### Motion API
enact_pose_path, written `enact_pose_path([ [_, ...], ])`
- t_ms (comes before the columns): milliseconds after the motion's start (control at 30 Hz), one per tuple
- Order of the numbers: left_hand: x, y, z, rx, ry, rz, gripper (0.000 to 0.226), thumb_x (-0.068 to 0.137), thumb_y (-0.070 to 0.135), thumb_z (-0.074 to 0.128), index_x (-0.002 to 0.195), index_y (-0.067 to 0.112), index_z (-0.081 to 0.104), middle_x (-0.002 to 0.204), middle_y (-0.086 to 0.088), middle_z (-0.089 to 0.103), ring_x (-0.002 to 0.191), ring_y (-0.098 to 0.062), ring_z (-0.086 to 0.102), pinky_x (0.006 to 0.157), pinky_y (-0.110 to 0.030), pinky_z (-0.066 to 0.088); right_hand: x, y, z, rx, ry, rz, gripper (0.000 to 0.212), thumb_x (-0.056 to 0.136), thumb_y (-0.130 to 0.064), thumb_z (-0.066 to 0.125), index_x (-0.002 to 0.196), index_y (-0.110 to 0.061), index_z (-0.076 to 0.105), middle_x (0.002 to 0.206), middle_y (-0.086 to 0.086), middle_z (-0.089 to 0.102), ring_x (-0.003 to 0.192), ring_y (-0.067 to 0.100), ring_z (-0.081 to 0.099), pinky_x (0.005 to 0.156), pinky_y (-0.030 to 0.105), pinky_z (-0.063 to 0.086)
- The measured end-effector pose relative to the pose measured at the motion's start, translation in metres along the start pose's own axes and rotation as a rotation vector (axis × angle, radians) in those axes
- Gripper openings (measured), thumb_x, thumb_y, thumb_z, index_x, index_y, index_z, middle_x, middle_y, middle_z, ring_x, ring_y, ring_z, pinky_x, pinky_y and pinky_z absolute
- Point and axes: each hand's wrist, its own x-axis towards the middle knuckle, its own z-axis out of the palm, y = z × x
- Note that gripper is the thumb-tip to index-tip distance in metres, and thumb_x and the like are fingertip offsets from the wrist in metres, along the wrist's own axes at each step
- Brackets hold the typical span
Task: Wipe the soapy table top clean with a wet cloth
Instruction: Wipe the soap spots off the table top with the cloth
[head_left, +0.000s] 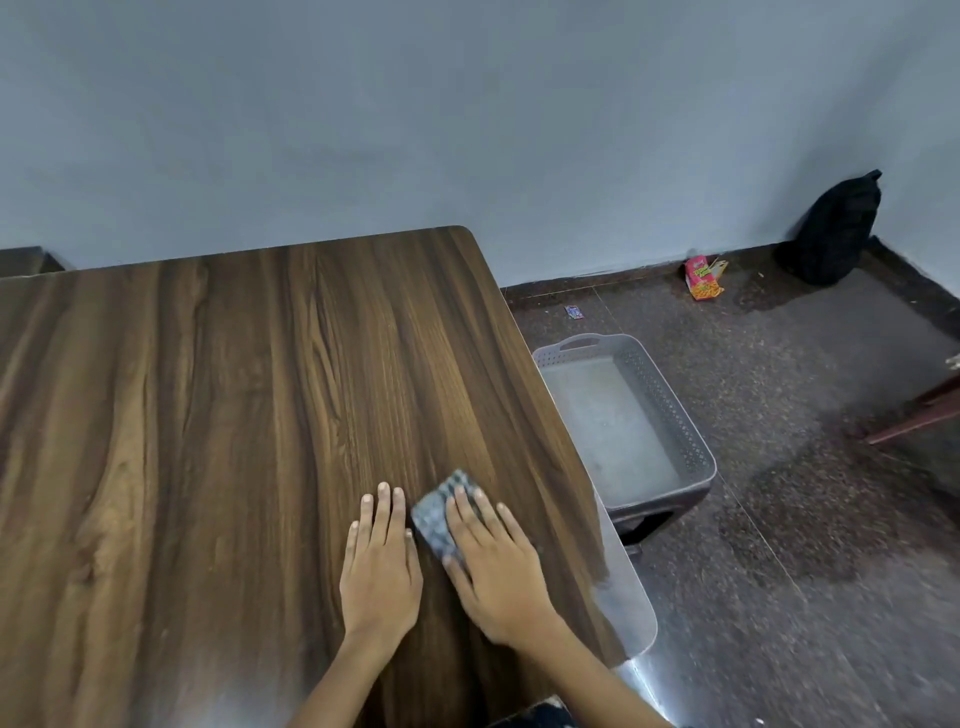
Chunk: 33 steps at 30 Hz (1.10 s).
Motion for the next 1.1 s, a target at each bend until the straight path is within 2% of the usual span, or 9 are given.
enact_pose_path([
  [100,-0.004,-0.001,0.0,-0.011,0.012,0.015,0.056,0.093,0.031,0.017,0.139,0.007,0.035,0.147,-0.007,0.034,0.137,-0.022,0.027,0.108,-0.038,0.028,-0.055,0.026,0.001,-0.01,0.039,0.01,0.055,0.097,-0.041,0.02,0.14,-0.016,0.042,0.145,-0.003,0.041,0.135,0.014,0.036,0.107,0.033,0.021],
  [200,-0.01,0.001,0.0,-0.026,0.021,0.005,0.055,0.094,0.032,0.015,0.14,0.008,0.031,0.148,-0.005,0.03,0.137,-0.02,0.022,0.109,-0.038,0.026,-0.051,0.062,-0.005,-0.02,0.086,0.268,0.056,0.093,-0.037,0.029,0.141,-0.01,0.041,0.147,0.003,0.038,0.136,0.019,0.034,0.111,0.033,0.019],
  [333,-0.022,0.008,0.002,-0.08,0.021,-0.045,0.047,0.098,0.02,0.034,0.142,0.009,0.022,0.152,-0.005,0.022,0.139,-0.016,0.009,0.114,-0.037,0.018,0.021,0.065,-0.021,0.047,0.038,0.448,0.06,0.098,-0.04,0.016,0.15,-0.01,0.011,0.157,0.007,0.008,0.145,0.024,0.007,0.115,0.038,0.008],
  [400,-0.031,0.016,0.003,-0.117,0.015,-0.076,0.049,0.098,0.017,0.035,0.144,0.009,0.02,0.153,-0.004,0.017,0.14,-0.015,0.005,0.115,-0.036,0.013,0.034,0.05,-0.019,0.062,0.028,0.339,0.06,0.097,-0.039,0.016,0.15,-0.011,0.009,0.157,0.007,0.008,0.145,0.024,0.006,0.116,0.039,0.007],
  [500,-0.045,0.025,0.004,-0.15,-0.009,-0.101,0.052,0.097,0.014,0.035,0.145,0.009,0.016,0.154,-0.003,0.011,0.142,-0.017,0.004,0.115,-0.034,0.008,-0.02,0.026,-0.009,0.031,-0.002,-0.071,0.057,0.093,-0.037,0.028,0.144,-0.014,0.034,0.149,0.004,0.035,0.138,0.021,0.031,0.113,0.04,0.027],
  [567,-0.053,0.032,0.006,-0.163,-0.009,-0.118,0.053,0.097,0.014,0.035,0.146,0.008,0.015,0.154,-0.003,0.009,0.143,-0.019,0.004,0.116,-0.034,0.007,-0.074,0.03,-0.005,0.035,-0.044,-0.199,0.053,0.093,-0.04,0.034,0.14,-0.017,0.041,0.145,-0.002,0.042,0.136,0.015,0.034,0.11,0.037,0.027],
  [700,-0.07,0.047,0.01,-0.168,0.004,-0.15,0.05,0.099,0.017,0.03,0.145,0.008,0.014,0.154,-0.003,0.009,0.143,-0.018,0.003,0.115,-0.033,0.005,-0.107,0.076,-0.007,0.067,0.028,0.128,0.056,0.097,-0.039,0.02,0.139,-0.011,0.043,0.146,0.003,0.04,0.135,0.019,0.036,0.109,0.035,0.022],
  [867,-0.09,0.064,0.015,-0.178,0.004,-0.167,0.05,0.1,0.017,0.027,0.146,0.009,0.011,0.155,-0.002,0.005,0.14,-0.013,-0.004,0.115,-0.032,0.003,-0.01,0.109,-0.029,0.165,-0.016,0.387,0.059,0.1,-0.039,0.015,0.15,-0.01,0.003,0.158,0.009,0.005,0.145,0.025,0.004,0.116,0.039,0.009],
  [1100,-0.102,0.075,0.019,-0.148,-0.006,-0.193,0.05,0.1,0.017,0.024,0.147,0.007,0.011,0.156,-0.005,0.005,0.144,-0.02,0.0,0.117,-0.034,0.006,-0.063,0.091,-0.009,0.014,-0.02,-0.201,0.053,0.1,-0.035,0.022,0.149,-0.014,0.015,0.156,0.002,0.013,0.144,0.02,0.008,0.117,0.042,0.012],
])
